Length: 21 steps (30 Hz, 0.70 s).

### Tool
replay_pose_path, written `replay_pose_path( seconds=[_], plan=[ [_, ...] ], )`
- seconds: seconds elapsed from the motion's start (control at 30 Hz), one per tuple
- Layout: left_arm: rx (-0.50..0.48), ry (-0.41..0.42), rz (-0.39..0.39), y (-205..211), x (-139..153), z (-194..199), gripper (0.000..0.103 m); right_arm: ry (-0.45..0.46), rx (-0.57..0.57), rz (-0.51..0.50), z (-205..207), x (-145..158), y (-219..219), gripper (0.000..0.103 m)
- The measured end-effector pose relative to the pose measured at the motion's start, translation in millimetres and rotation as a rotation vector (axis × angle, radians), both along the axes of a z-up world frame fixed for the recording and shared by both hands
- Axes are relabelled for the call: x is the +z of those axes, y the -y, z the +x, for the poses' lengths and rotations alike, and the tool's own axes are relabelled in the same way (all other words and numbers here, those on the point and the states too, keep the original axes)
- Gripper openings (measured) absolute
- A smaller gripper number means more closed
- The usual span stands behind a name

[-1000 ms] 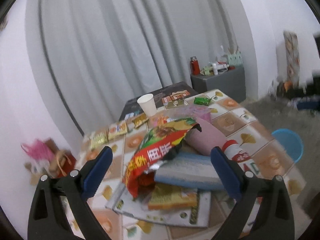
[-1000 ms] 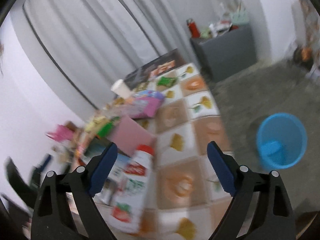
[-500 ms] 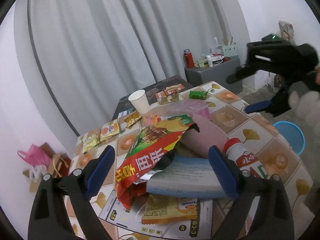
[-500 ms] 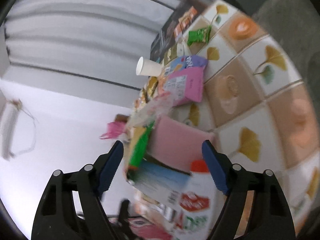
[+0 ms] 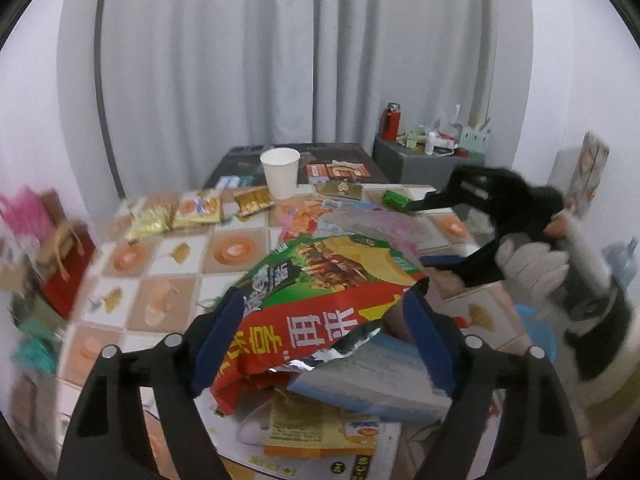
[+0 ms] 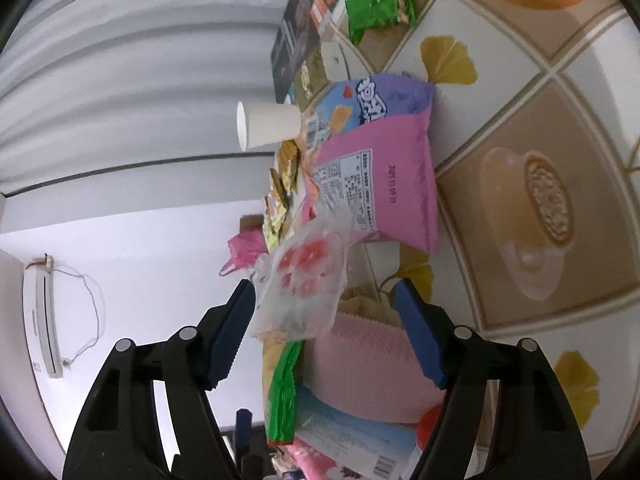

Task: Collect trash
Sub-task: 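Reach the right tool to the clear plastic wrapper and close on it, then grasp the blue-and-white box with the left tool while the right tool holds the wrapper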

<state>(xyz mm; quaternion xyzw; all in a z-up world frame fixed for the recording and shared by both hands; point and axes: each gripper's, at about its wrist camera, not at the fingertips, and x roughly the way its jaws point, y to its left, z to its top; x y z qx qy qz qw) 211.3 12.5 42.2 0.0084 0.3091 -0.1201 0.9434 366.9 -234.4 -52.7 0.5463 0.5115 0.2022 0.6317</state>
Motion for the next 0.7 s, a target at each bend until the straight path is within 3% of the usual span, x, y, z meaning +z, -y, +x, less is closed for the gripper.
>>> replay_pose_path(
  seconds=[0.07,0.2,0.43,0.7],
  plan=[
    [-0.022,-0.012,-0.042,-4.2,-1.0,-1.7,0.075,-0.017,0.013,0.022,7.1,-6.1,-2.9,0.064],
    [-0.067,-0.003,-0.032,-4.0,-3.5,-15.0,0.071,-0.038,0.031,0.033,13.6,-10.9,-3.4,0.057],
    [-0.103,-0.076,-0.027,-9.2,-20.4,-42.6,0.065,-0.067,0.044,0.07,13.8,-17.5,2.6,0.029],
    [-0.036,-0.208,-0.206,-33.6,-43.1,-45.8,0.061,-0.058,0.033,0.102,6.8,-14.1,11.5,0.018]
  ],
)
